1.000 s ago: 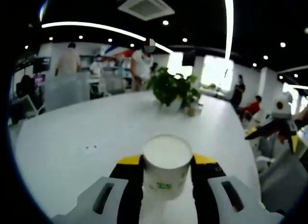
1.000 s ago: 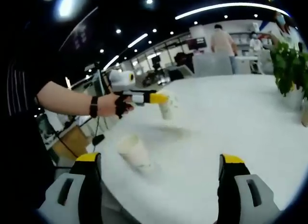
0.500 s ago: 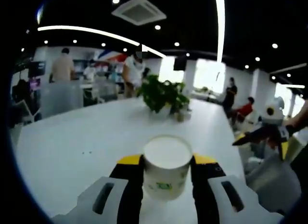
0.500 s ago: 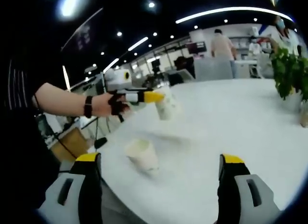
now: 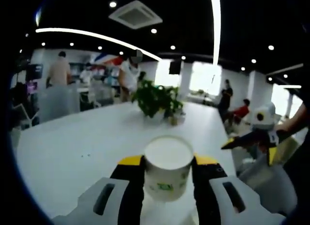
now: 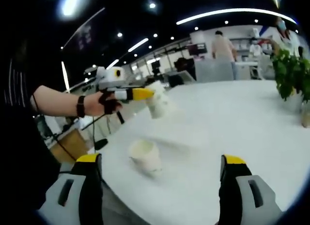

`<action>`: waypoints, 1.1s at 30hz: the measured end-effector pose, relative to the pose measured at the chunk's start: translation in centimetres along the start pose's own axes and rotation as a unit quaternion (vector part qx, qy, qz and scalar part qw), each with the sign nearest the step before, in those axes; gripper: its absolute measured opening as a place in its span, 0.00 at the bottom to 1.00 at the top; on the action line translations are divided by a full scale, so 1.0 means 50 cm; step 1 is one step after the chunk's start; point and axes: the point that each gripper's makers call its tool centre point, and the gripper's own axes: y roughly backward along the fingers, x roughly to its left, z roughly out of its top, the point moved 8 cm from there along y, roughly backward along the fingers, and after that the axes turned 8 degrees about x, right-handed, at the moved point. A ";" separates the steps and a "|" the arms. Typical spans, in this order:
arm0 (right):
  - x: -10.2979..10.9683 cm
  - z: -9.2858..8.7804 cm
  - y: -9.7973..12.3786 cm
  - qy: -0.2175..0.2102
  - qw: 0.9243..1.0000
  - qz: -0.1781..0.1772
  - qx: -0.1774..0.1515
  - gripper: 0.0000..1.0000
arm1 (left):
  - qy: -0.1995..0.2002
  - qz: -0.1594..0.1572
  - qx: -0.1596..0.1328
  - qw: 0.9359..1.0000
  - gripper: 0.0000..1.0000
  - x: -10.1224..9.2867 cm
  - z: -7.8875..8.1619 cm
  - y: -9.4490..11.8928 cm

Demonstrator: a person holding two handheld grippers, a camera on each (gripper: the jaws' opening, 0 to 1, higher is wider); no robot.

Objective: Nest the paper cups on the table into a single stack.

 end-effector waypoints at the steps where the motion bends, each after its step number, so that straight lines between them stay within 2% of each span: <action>1: 0.001 -0.001 -0.001 -0.001 1.000 -0.001 -0.001 1.00 | 0.001 -0.002 0.000 1.000 0.37 -0.002 -0.001 0.002; 13: 0.019 -0.007 -0.008 -0.007 1.000 -0.007 -0.006 1.00 | 0.006 -0.020 -0.006 1.000 0.37 -0.030 -0.003 0.019; 22: 0.026 -0.013 -0.005 -0.011 1.000 -0.012 -0.007 1.00 | 0.011 -0.025 -0.021 0.999 0.37 -0.048 0.013 0.040; 33: 0.035 -0.027 -0.007 -0.017 1.000 -0.010 -0.004 1.00 | 0.023 -0.051 -0.025 0.998 0.37 -0.078 0.017 0.043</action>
